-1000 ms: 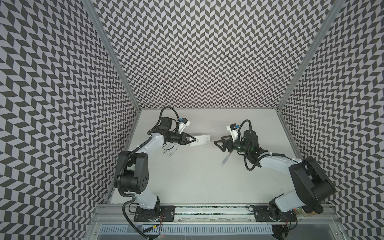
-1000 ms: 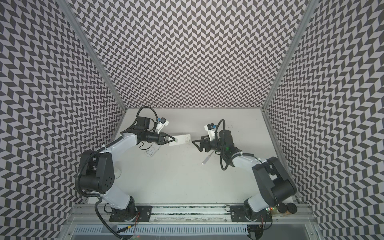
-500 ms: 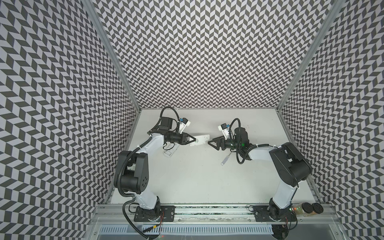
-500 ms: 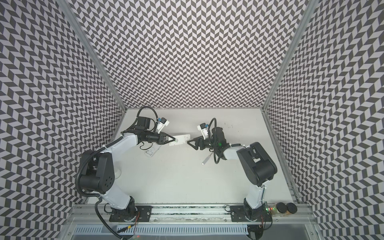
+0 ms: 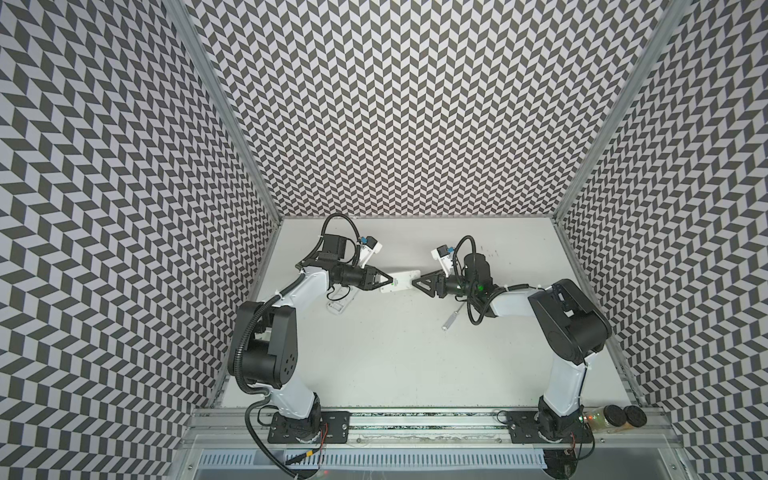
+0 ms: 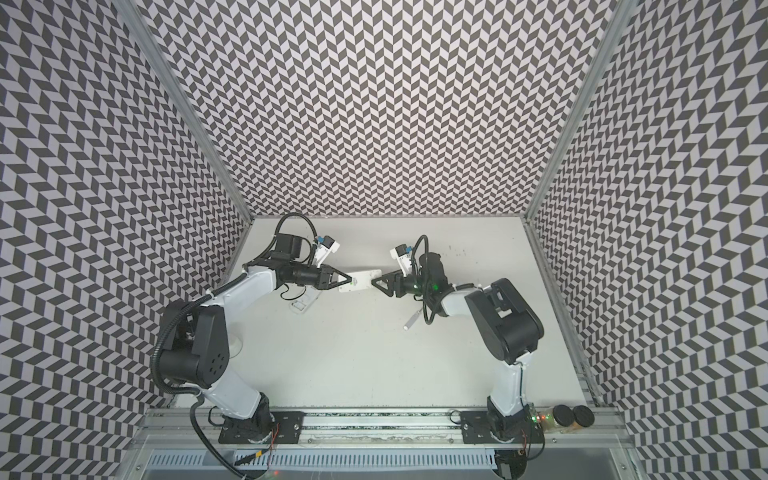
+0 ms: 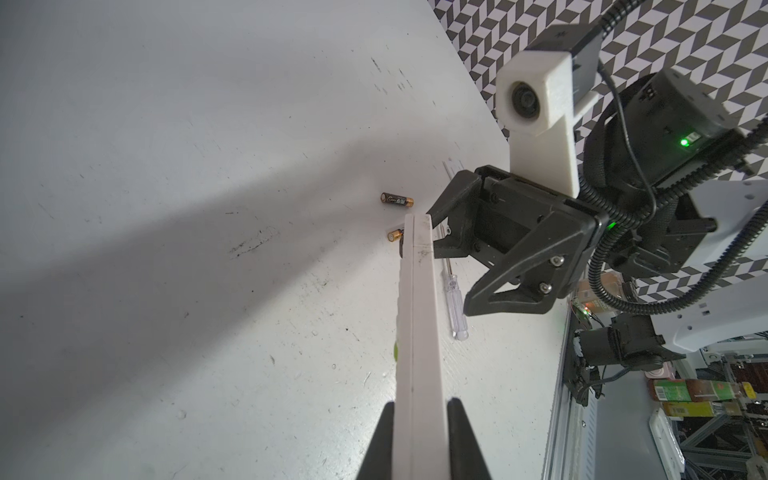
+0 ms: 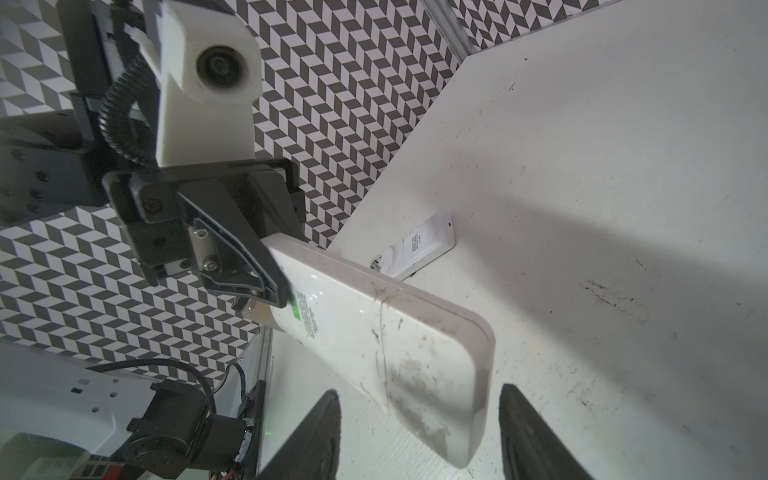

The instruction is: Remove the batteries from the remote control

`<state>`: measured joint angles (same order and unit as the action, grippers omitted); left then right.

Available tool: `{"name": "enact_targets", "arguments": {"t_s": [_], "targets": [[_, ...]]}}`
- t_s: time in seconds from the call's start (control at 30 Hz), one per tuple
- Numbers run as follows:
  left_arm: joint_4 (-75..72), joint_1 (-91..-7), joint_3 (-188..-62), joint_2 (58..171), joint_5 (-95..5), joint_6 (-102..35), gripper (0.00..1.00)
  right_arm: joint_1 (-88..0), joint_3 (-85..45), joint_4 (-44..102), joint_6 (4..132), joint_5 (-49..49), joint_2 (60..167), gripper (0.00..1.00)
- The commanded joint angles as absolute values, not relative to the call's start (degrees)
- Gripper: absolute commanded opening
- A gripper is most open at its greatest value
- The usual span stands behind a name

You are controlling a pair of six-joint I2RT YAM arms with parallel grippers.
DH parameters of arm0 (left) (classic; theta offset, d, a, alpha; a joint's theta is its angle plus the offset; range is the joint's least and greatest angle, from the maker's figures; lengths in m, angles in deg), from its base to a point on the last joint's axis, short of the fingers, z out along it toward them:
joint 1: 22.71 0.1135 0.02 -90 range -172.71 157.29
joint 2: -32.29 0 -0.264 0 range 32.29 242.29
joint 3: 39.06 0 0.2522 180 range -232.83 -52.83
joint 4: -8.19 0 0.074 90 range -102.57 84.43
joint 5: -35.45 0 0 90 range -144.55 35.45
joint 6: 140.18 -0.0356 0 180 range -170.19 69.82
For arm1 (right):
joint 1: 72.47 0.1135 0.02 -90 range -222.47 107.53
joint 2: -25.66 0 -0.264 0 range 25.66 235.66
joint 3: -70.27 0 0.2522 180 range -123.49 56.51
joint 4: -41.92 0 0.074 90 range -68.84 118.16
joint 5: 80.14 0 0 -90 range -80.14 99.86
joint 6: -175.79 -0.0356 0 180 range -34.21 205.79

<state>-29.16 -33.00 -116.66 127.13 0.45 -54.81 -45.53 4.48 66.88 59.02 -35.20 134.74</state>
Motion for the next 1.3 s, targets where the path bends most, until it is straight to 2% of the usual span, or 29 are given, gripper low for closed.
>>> {"name": "enact_targets", "arguments": {"t_s": [0.0, 0.17, 0.3, 0.47, 0.6, 0.8, 1.03, 1.27], "targets": [[-27.3, -33.6, -116.8, 125.7, 2.6, -55.1, 0.00, -45.0, 2.7, 70.8, 58.0, -35.1, 136.2, 0.55], [-29.6, -34.0, -118.0, 125.5, 1.1, -57.1, 0.00, -44.7, 2.2, 71.1, 57.5, -35.2, 136.7, 0.51], [-29.0, -34.0, -117.7, 126.2, -0.8, -57.2, 0.00, -44.4, 2.0, 68.9, 59.5, -34.4, 137.1, 0.39], [-29.1, -33.6, -118.5, 126.3, 0.7, -56.7, 0.00, -44.6, 1.8, 64.6, 63.4, -31.9, 135.1, 0.34], [-29.0, -34.2, -118.4, 126.5, -2.3, -56.3, 0.00, -44.7, 2.0, 64.1, 62.8, -32.0, 134.8, 0.30], [-27.9, -34.2, -117.8, 127.0, -8.0, -53.3, 0.00, -44.6, 3.8, 64.4, 62.5, -32.2, 132.6, 0.30], [-27.4, -34.3, -117.9, 128.1, -8.8, -52.6, 0.00, -43.8, 3.9, 63.9, 62.4, -33.2, 131.5, 0.29], [-27.8, -34.5, -118.5, 128.2, -8.7, -52.8, 0.00, -43.1, 3.3, 64.0, 62.4, -33.5, 132.6, 0.20]]}}
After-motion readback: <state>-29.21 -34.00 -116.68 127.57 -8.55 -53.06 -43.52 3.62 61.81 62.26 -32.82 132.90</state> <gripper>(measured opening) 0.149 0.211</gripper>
